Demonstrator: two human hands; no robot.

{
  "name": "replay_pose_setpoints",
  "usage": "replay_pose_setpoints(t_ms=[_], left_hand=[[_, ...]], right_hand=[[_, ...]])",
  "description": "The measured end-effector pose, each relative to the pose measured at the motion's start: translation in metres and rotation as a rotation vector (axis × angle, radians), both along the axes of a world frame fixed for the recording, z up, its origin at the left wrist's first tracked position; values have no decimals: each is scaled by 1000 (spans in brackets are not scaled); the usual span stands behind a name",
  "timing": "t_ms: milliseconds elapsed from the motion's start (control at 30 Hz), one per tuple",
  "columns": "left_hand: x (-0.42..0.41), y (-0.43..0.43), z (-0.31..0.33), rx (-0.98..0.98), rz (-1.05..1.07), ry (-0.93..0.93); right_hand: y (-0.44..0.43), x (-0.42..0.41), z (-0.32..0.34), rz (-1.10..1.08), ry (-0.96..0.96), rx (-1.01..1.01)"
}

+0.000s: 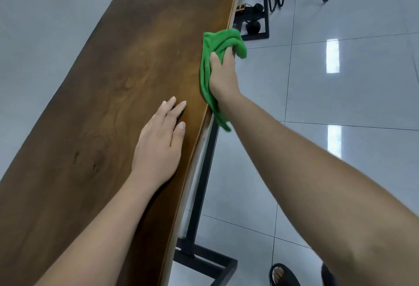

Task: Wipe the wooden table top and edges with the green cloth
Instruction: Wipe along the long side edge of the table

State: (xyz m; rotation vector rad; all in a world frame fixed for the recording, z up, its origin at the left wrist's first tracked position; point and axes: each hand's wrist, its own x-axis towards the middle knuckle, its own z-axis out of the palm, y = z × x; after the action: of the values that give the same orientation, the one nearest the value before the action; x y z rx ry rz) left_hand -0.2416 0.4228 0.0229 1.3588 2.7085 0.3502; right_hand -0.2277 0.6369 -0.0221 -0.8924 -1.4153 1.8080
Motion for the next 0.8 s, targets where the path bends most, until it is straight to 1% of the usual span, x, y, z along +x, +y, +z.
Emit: replay_pose_setpoints(t_ms=[100, 233, 400, 533, 600, 700, 800], left_hand=[[9, -15, 1, -5, 12, 0], [19, -36, 1, -12, 15, 14], [28, -63, -1, -9, 7, 40], [36, -83, -3, -22, 13, 47], [41, -96, -3, -26, 20, 48], [50, -117, -1, -28, 40, 47], [60, -136, 0, -46, 80, 31]], right_hand=[[13, -7, -3, 10, 31, -32], [-14, 6, -3, 0, 38, -40], [-121, 58, -4, -24, 77, 8], [-226, 106, -5, 18, 101, -82], [-267, 129, -5, 53, 119, -94], [-296, 152, -3, 100, 131, -48], [-285, 146, 1, 101, 128, 5]])
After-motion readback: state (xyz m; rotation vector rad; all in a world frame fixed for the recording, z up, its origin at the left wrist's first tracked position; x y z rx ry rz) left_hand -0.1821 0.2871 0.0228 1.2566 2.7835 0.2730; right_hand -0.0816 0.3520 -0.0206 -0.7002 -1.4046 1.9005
